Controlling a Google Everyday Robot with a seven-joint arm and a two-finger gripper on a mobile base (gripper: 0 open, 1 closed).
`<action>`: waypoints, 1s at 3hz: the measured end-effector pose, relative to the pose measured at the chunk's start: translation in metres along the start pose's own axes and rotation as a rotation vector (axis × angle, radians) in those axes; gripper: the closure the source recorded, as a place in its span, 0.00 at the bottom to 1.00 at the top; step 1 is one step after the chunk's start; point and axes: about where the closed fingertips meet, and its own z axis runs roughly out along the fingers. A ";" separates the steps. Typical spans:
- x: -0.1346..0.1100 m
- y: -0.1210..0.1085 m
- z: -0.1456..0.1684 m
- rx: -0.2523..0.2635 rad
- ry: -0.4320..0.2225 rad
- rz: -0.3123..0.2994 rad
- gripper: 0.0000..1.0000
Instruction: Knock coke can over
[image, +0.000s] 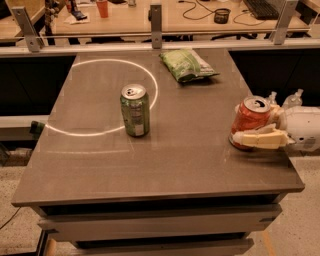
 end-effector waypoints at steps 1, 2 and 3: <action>-0.001 -0.003 0.001 0.003 0.004 0.001 0.64; -0.018 -0.006 -0.001 0.013 0.038 -0.019 0.88; -0.046 -0.006 -0.005 0.006 0.090 -0.053 1.00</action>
Offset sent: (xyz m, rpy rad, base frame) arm 0.0089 -0.0083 0.0425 -0.0997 -0.0223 -0.0307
